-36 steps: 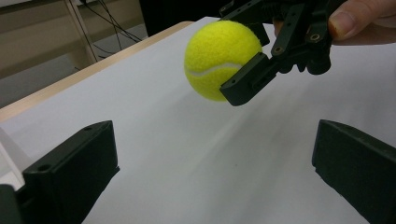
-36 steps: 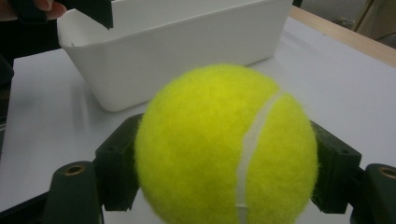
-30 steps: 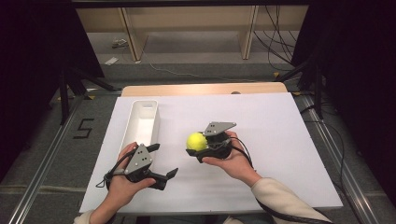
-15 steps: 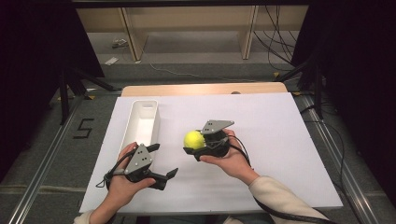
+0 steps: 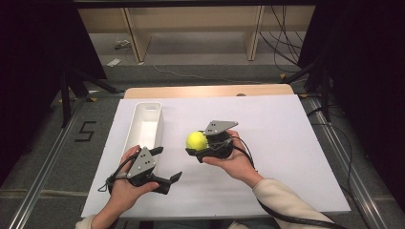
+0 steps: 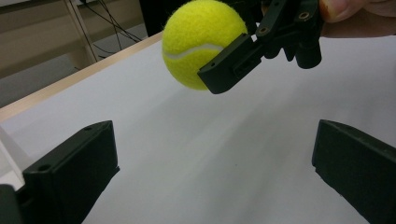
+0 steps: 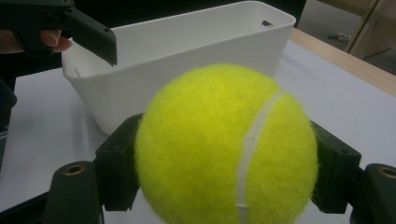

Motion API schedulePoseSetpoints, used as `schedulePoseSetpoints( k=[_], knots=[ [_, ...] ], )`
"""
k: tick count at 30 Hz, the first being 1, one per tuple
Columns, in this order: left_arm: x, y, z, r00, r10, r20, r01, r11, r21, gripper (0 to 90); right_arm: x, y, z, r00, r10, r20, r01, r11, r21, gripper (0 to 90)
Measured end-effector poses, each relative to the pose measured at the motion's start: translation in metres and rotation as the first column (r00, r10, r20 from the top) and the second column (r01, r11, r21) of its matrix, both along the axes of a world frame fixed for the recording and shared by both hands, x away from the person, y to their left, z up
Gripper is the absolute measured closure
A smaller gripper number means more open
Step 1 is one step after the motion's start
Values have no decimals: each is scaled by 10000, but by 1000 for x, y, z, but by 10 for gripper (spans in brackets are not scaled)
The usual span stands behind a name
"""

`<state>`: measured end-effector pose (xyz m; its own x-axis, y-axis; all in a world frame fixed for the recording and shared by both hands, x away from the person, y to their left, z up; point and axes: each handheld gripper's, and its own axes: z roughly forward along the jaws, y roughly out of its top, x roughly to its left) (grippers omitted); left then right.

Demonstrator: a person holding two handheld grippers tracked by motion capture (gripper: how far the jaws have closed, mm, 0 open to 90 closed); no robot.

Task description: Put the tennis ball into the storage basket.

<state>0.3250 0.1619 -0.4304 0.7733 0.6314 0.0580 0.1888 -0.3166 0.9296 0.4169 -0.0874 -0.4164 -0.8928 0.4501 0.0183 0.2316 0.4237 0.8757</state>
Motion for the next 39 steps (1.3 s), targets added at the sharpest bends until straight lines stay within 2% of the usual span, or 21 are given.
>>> schedulePoseSetpoints(
  k=[39],
  knots=[
    [0, 0, 0, 10000, -8, 2, 8, 10000, -12, 0, 6, 4, 11, 9997, -84, 211, 76, 9993, 377, 263]
  ],
)
